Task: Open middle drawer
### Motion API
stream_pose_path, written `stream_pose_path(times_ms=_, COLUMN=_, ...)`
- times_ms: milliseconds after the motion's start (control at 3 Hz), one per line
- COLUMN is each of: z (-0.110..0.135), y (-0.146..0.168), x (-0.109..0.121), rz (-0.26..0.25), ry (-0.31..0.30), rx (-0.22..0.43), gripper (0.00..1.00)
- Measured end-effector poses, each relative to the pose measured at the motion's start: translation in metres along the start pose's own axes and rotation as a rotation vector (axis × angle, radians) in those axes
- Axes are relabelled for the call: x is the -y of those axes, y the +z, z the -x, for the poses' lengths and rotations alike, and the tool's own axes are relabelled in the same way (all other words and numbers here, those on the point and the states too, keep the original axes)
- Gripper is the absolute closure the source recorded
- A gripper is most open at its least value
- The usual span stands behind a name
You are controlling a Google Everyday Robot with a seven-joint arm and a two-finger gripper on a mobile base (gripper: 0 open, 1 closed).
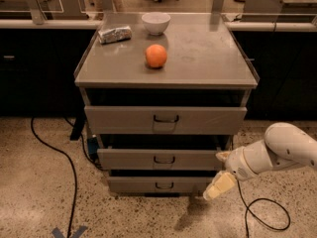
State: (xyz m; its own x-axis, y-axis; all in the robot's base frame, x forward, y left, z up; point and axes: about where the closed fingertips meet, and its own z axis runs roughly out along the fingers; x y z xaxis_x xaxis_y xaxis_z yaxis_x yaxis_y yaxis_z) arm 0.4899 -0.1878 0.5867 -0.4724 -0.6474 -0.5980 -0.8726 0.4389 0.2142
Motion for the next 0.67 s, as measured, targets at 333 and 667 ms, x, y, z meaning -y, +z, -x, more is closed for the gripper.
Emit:
stream_pose_path(times_ms=333, z=0.002, y=0.003, x=-0.002, rz=-0.045, ry=-0.012, rx=0.005, gripper=0.00)
stream_pose_path(times_ms=667, z=0.008, y=0.028, x=0.008, rz=-0.076, ry=-0.006, rx=0.038, gripper=0.00)
